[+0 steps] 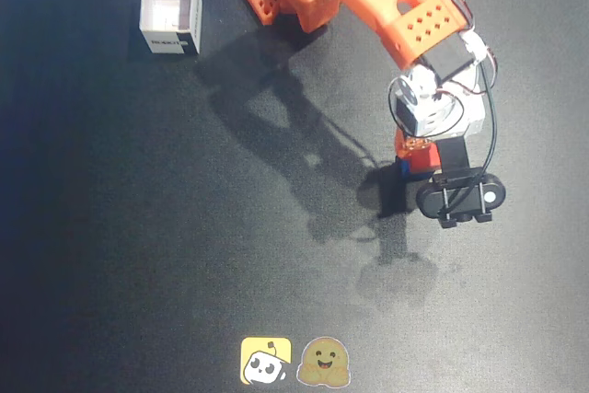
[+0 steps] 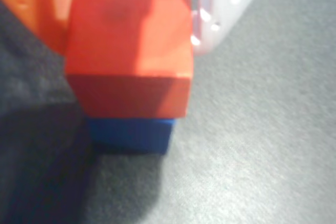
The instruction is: Put the red cube on top of the blue cube.
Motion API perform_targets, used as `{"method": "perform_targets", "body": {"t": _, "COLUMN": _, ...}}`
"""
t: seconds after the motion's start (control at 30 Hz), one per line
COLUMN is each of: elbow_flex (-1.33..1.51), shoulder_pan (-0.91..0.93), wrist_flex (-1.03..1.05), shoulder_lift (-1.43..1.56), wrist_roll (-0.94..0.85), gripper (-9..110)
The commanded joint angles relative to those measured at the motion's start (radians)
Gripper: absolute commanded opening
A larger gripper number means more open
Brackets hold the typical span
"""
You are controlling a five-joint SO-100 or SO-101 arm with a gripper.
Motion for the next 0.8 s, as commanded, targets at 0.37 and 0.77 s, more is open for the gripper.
{"method": "perform_targets", "body": {"t": 0.37, "elbow_flex": 0.011, "shoulder_pan": 0.006, "wrist_flex": -0.018, "shoulder_lift": 0.029, "wrist_roll": 0.015, "gripper": 20}}
{"method": "perform_targets", "body": {"t": 0.77, "elbow_flex": 0.008, "shoulder_pan": 0.006, "wrist_flex": -0.025, "shoulder_lift": 0.051, "wrist_roll": 0.025, "gripper": 22}}
